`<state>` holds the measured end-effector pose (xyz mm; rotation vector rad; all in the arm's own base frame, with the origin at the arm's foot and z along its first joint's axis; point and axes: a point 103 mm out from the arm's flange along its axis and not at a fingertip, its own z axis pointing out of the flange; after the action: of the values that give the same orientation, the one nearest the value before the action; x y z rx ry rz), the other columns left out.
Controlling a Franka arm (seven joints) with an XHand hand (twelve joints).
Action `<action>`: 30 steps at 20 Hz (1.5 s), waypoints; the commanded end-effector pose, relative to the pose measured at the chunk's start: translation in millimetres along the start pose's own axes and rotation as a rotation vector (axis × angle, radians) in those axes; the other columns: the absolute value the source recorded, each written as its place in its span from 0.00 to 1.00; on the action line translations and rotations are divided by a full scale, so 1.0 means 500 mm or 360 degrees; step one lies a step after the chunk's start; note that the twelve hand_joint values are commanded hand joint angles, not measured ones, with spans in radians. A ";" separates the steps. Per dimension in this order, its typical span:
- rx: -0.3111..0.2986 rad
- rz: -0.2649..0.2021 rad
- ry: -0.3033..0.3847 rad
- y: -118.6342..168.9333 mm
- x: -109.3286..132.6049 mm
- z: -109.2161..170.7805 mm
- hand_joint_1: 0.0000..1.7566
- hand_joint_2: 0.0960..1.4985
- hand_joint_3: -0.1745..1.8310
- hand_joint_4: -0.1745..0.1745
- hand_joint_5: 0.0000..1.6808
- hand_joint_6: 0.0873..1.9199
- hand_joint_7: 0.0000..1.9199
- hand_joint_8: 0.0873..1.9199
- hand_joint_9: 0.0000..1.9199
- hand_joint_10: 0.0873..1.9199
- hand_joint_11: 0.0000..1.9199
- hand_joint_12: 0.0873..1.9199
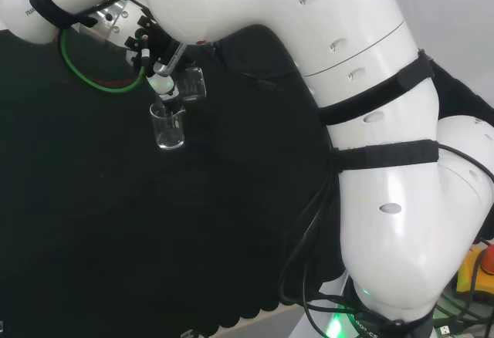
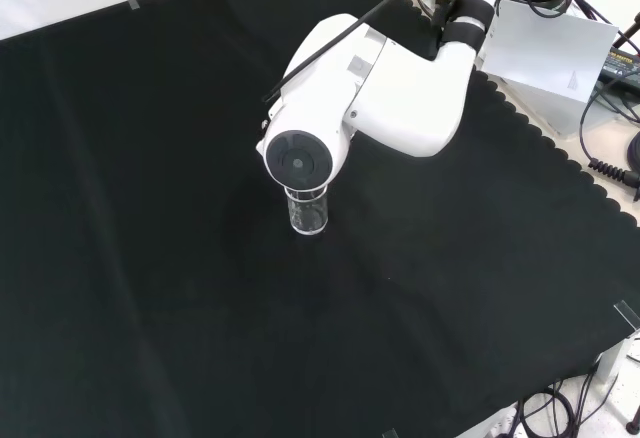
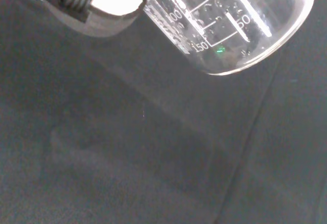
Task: Pour the water from the handheld beaker into the one on the table.
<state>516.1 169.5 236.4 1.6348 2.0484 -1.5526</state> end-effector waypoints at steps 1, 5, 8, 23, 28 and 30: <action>-0.0002 0.0007 -0.0006 -0.001 0.001 0.001 0.73 0.73 0.00 0.28 0.62 0.43 0.65 0.37 0.64 0.50 0.57 0.39; -0.0003 0.0009 -0.0007 -0.001 0.001 0.001 0.73 0.73 0.00 0.28 0.62 0.43 0.65 0.37 0.64 0.50 0.57 0.39; -0.0011 -0.0005 0.0016 0.000 0.000 0.002 0.73 0.73 0.00 0.28 0.62 0.43 0.65 0.37 0.64 0.50 0.57 0.39; -0.0198 -0.0098 0.0298 -0.002 -0.037 0.009 0.73 0.73 0.00 0.28 0.62 0.43 0.65 0.37 0.64 0.49 0.57 0.39; -0.0269 -0.0139 0.0365 0.003 -0.050 0.013 0.73 0.73 0.00 0.27 0.62 0.43 0.65 0.36 0.64 0.49 0.57 0.39; -0.0295 -0.0164 0.0420 0.006 -0.056 0.017 0.73 0.73 0.00 0.27 0.62 0.43 0.65 0.36 0.64 0.49 0.57 0.39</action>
<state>524.1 149.3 247.3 1.7453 2.2759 -1.2671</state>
